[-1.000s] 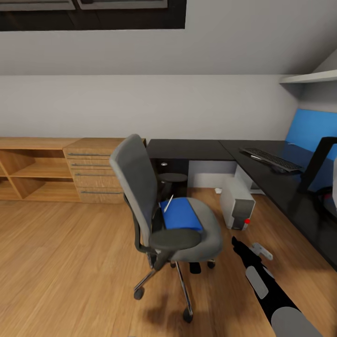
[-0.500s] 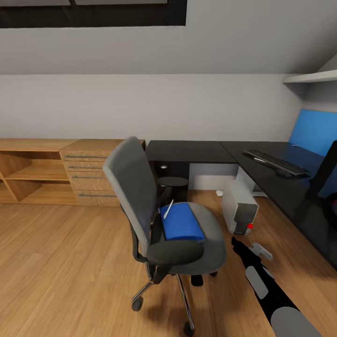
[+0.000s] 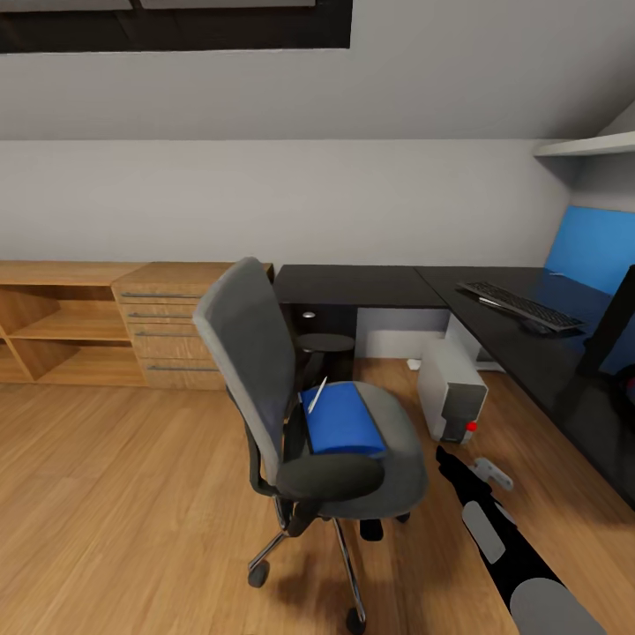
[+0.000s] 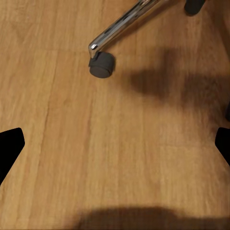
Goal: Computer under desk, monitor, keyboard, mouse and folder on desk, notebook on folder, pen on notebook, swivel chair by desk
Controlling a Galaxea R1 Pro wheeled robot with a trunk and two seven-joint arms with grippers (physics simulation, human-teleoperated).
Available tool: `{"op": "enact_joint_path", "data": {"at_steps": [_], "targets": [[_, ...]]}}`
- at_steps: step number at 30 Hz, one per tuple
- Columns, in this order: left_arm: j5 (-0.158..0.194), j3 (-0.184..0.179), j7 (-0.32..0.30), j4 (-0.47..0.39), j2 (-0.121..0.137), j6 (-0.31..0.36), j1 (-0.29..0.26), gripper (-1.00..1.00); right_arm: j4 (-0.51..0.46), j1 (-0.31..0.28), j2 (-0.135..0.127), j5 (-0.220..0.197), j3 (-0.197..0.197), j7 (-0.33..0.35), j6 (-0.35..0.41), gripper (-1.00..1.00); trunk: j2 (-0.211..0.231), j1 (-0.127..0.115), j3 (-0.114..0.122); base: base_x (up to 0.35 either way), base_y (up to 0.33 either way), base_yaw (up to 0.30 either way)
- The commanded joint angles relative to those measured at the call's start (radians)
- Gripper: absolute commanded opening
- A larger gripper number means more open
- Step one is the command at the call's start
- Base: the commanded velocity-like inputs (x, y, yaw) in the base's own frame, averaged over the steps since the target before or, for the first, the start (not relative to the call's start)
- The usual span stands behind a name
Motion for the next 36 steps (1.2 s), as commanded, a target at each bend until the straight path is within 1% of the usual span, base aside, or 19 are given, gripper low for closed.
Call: {"op": "enact_joint_path", "data": {"at_steps": [1,11,20,27,30,31,36], "targets": [[0.004,-0.009,0.008,0.001,0.001,-0.003,-0.001,1.00,0.000,0.000,0.000,-0.011,0.003,-0.003,-0.004,1.00,0.000,0.000,-0.001,0.079,0.000,0.000],[0.004,-0.009,0.007,0.001,0.000,-0.003,-0.001,1.00,0.000,0.000,-0.001,-0.011,0.002,-0.003,-0.004,1.00,0.000,0.000,-0.001,0.244,0.000,0.000],[0.004,-0.009,0.007,0.001,0.000,-0.003,-0.001,1.00,0.000,0.000,-0.006,-0.009,0.000,-0.002,-0.004,1.00,0.000,0.000,-0.001,0.094,0.000,0.000],[0.004,-0.009,0.007,0.002,0.001,-0.003,-0.001,1.00,0.000,0.000,-0.006,-0.009,0.001,0.005,-0.004,1.00,0.000,0.000,-0.001,0.199,0.000,0.000],[0.004,-0.009,0.006,0.002,0.001,-0.003,-0.001,1.00,0.000,0.000,-0.007,-0.008,0.001,0.031,-0.004,1.00,0.000,0.000,-0.001,0.113,0.000,0.000],[0.004,-0.009,0.006,0.002,0.001,-0.003,-0.001,1.00,0.001,0.001,-0.008,-0.008,0.001,0.060,-0.003,1.00,0.000,0.000,-0.001,0.057,0.000,0.000],[0.004,-0.009,0.007,0.003,0.001,-0.003,-0.001,1.00,0.007,0.002,-0.023,-0.008,0.001,0.140,0.003,1.00,0.000,0.000,-0.001,0.031,0.000,0.000]]}}
